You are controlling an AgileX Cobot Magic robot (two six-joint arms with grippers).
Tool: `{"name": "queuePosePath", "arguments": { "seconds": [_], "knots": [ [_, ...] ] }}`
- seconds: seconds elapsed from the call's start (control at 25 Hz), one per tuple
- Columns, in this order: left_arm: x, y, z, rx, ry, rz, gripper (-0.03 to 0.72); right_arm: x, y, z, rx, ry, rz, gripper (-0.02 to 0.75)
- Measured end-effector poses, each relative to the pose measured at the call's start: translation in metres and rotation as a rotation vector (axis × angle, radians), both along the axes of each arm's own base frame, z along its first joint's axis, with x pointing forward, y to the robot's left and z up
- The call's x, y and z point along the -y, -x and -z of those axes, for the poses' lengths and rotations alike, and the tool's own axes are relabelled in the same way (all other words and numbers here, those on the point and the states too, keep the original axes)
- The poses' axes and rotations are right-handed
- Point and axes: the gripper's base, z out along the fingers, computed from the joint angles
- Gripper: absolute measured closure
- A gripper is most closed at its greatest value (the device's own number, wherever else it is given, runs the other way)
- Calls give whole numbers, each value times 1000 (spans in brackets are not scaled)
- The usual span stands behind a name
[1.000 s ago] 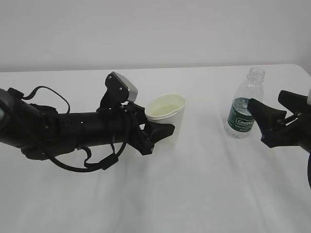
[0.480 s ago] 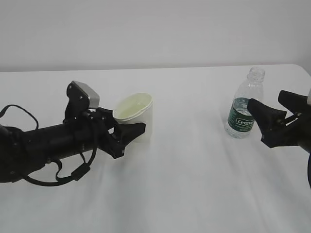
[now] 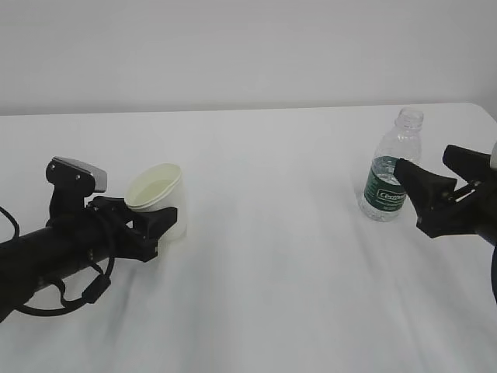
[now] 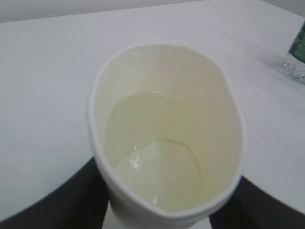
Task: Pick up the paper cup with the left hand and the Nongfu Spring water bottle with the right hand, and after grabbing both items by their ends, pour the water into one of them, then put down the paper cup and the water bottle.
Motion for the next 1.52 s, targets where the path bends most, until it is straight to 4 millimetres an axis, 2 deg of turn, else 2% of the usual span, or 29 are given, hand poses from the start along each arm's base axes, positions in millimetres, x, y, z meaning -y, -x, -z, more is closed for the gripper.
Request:
{"name": "queuePosePath", "arguments": {
  "seconds": [0.32, 0.6, 1.0, 1.52],
  "knots": [
    [-13, -2, 2, 11, -43, -138, 263, 0, 0, 0, 0, -1, -3, 152],
    [-29, -9, 2, 23, -65, -329, 263, 0, 0, 0, 0, -1, -3, 153],
    [-41, -12, 2, 27, -87, -467, 277, 0, 0, 0, -1, -1, -4, 152],
    [-44, -12, 4, 18, -88, -500, 281, 0, 0, 0, -2, -4, -4, 153]
  ]
}}
